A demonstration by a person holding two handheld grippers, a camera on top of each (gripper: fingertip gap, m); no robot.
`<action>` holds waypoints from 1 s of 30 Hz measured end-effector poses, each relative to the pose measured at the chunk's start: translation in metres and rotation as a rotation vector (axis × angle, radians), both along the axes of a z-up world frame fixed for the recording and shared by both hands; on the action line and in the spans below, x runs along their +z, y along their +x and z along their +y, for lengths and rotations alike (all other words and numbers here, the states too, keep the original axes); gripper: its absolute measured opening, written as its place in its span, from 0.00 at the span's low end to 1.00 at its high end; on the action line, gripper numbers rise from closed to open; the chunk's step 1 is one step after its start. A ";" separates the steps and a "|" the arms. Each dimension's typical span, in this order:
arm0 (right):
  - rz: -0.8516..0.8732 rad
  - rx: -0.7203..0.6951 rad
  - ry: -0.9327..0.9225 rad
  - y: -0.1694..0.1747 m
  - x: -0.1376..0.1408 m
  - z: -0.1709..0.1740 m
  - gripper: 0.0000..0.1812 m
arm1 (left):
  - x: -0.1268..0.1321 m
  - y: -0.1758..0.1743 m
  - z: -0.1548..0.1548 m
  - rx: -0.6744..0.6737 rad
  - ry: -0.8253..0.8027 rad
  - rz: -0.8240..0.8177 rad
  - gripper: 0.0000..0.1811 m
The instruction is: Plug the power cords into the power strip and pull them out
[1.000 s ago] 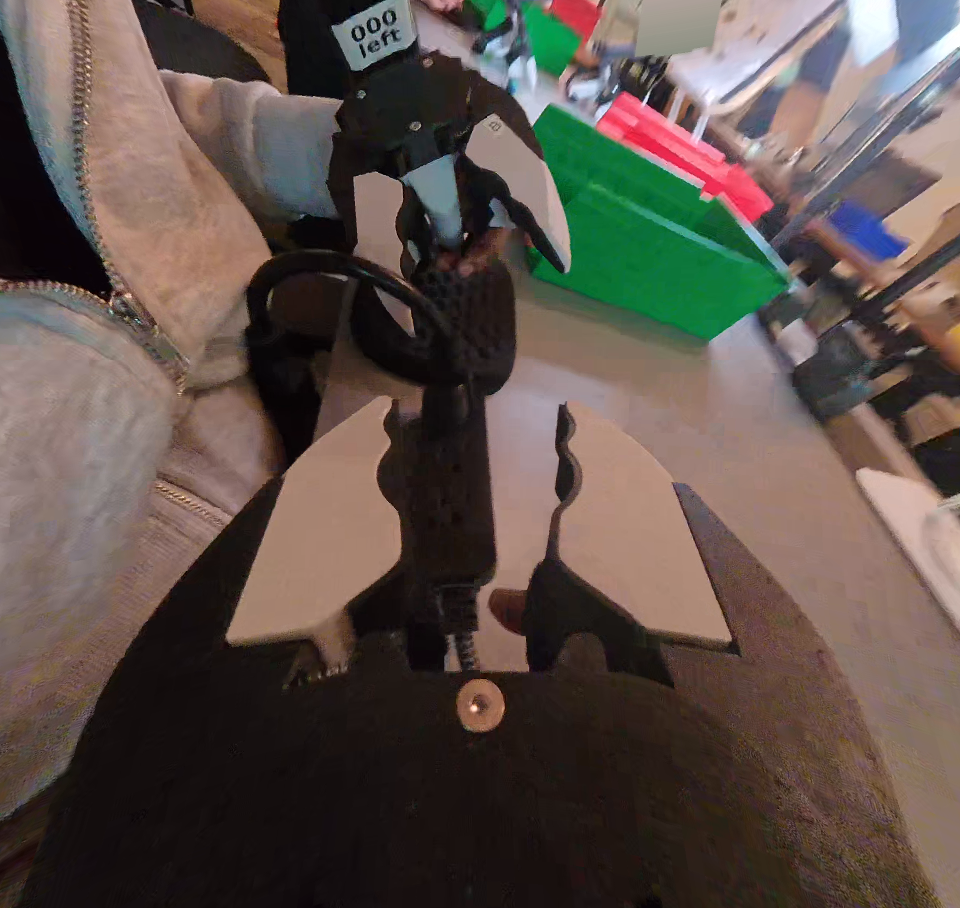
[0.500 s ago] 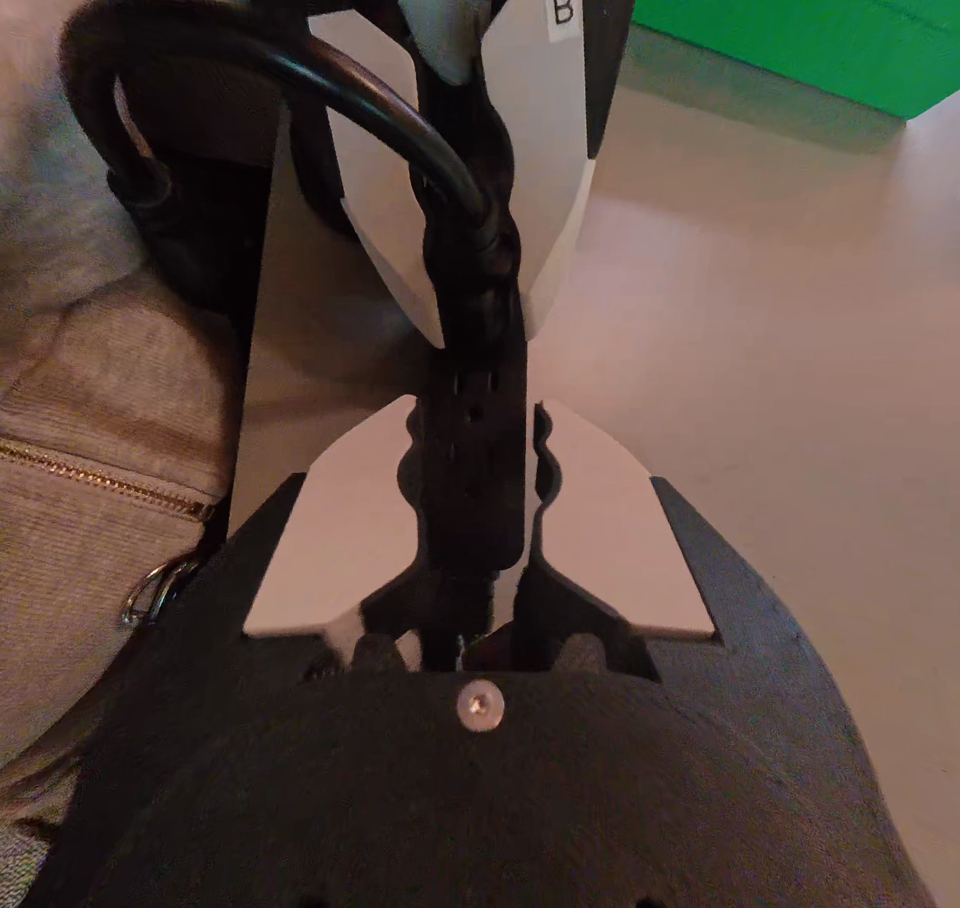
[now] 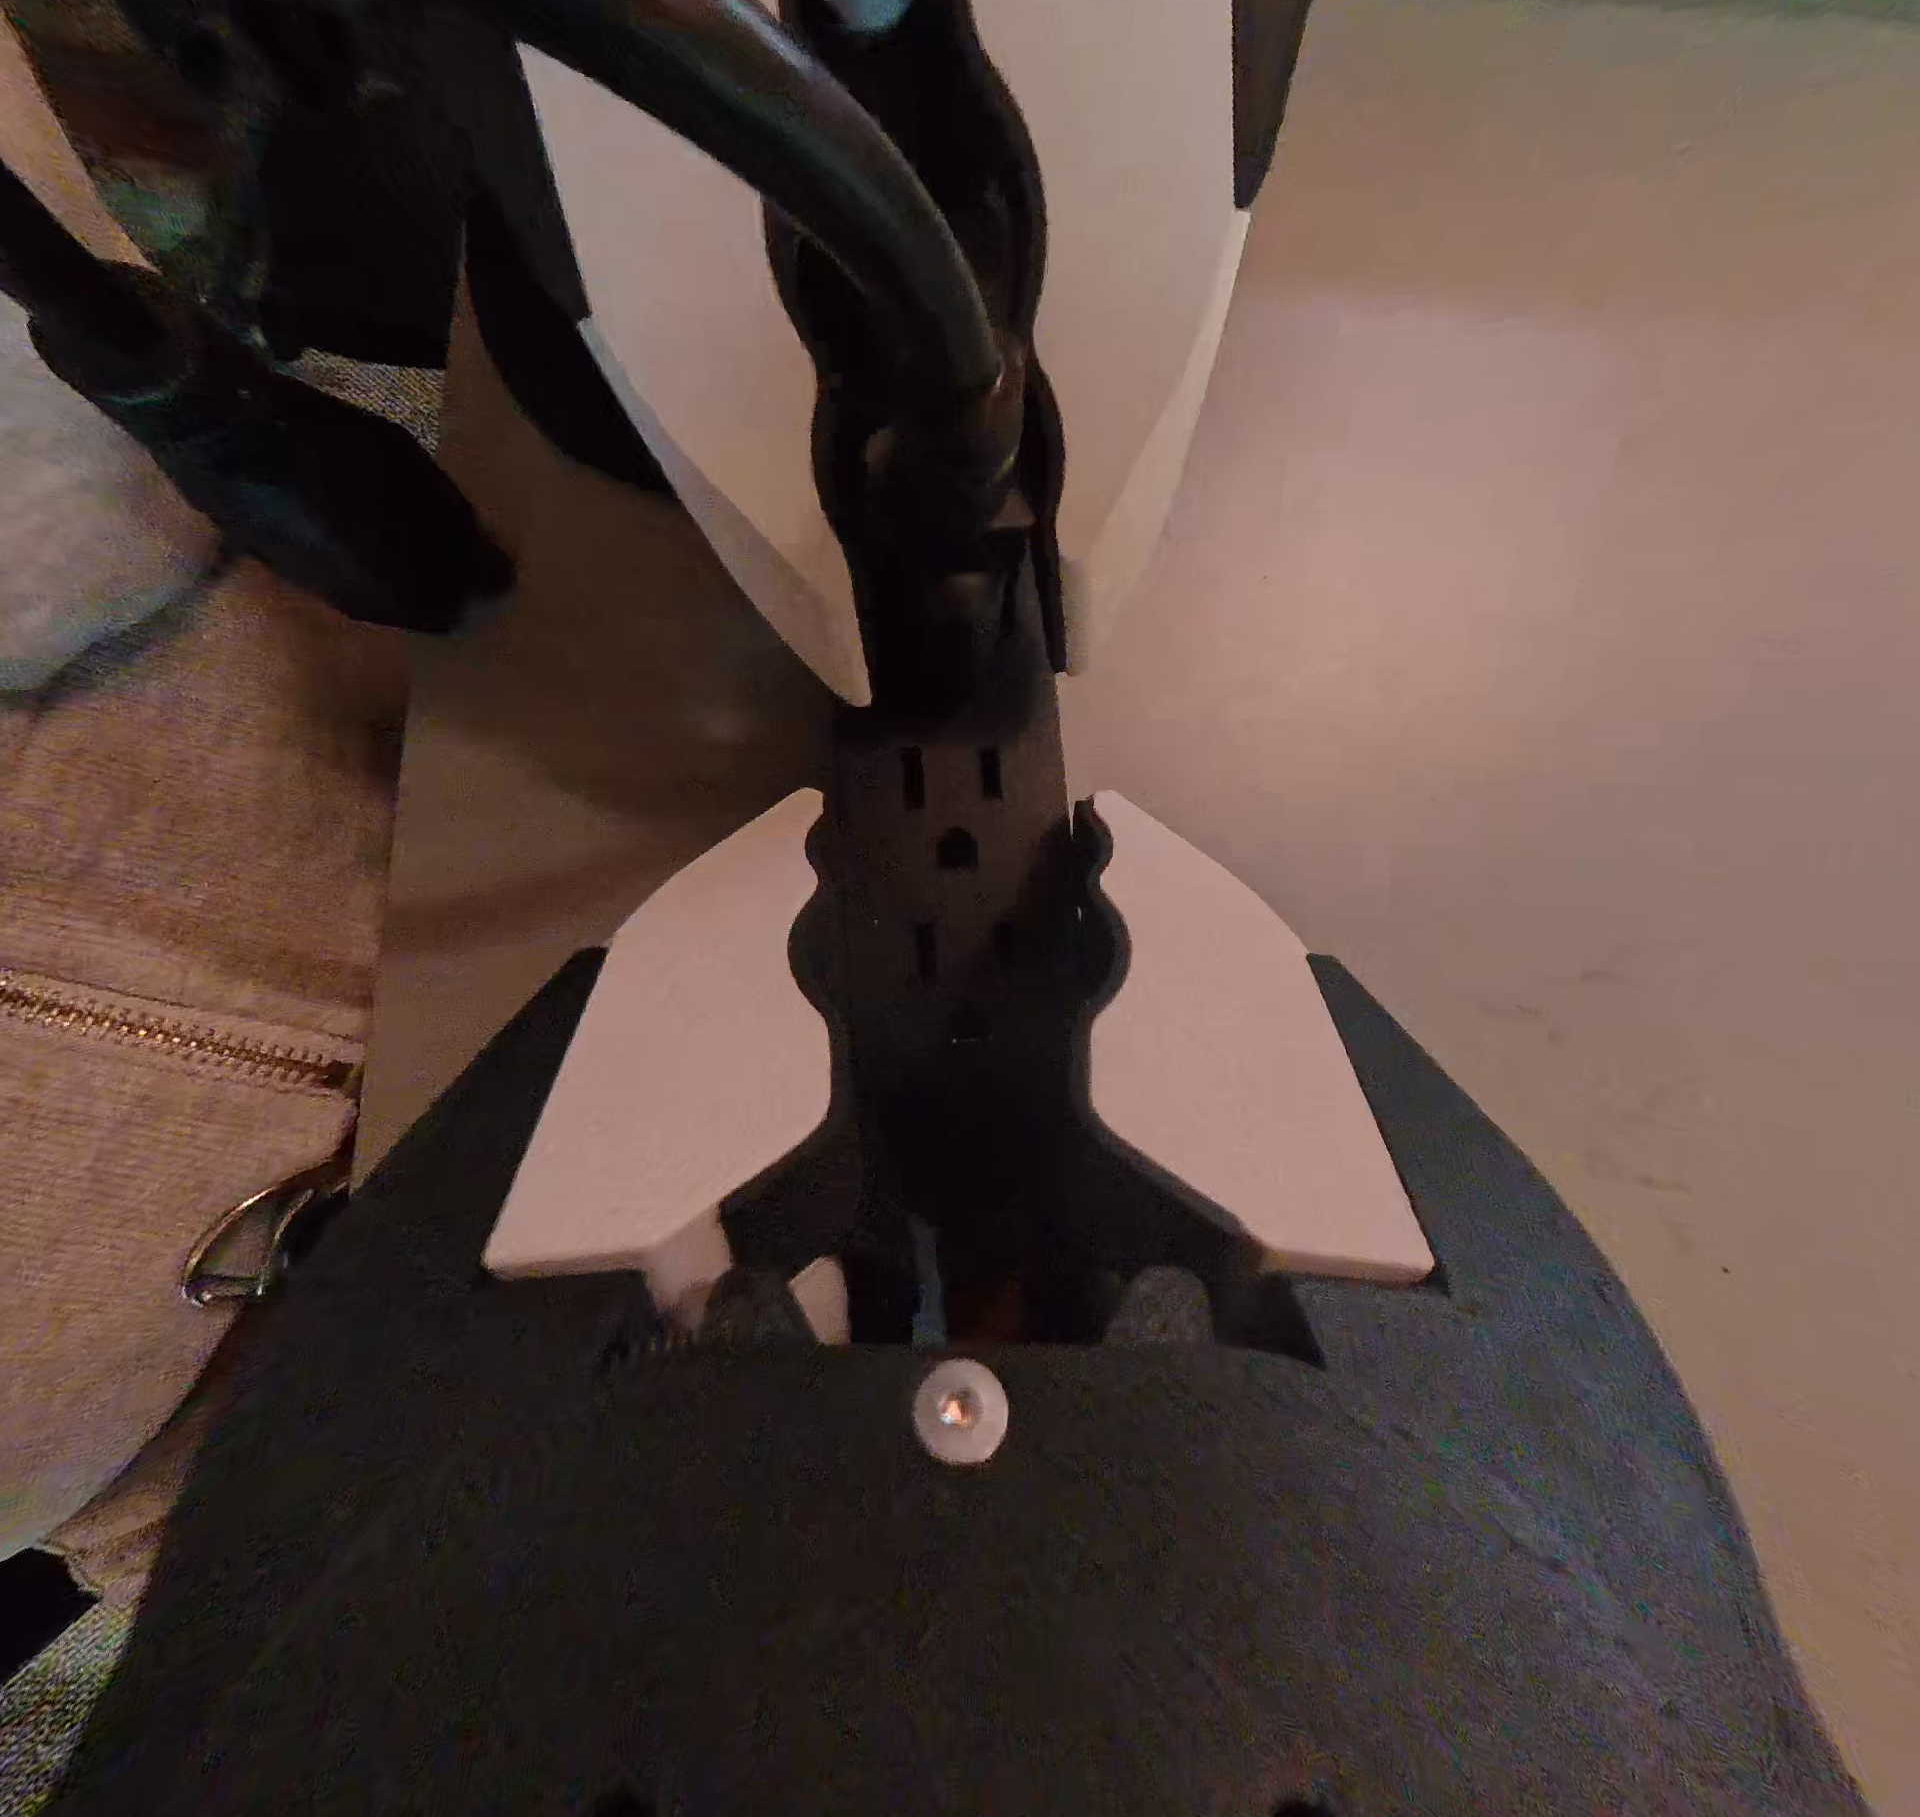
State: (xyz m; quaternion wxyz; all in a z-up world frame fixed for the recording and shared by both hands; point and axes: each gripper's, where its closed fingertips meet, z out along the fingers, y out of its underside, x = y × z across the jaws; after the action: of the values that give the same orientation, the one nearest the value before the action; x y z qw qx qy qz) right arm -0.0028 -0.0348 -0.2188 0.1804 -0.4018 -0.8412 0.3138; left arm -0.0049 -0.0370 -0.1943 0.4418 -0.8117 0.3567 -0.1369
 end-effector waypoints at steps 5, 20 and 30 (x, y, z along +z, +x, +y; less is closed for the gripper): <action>0.015 -0.019 -0.009 -0.003 0.000 -0.001 0.25 | 0.000 -0.002 0.000 0.009 -0.065 -0.060 0.13; -0.039 0.037 0.081 -0.001 -0.002 -0.004 0.25 | 0.002 -0.001 -0.001 0.013 -0.071 0.086 0.12; -0.051 0.042 0.083 -0.001 -0.002 0.000 0.26 | 0.004 -0.006 0.001 0.020 -0.059 0.092 0.12</action>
State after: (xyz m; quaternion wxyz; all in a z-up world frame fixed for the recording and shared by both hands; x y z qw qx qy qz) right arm -0.0038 -0.0349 -0.2212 0.1687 -0.3841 -0.8661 0.2720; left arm -0.0104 -0.0356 -0.1906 0.4021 -0.8333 0.3645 -0.1052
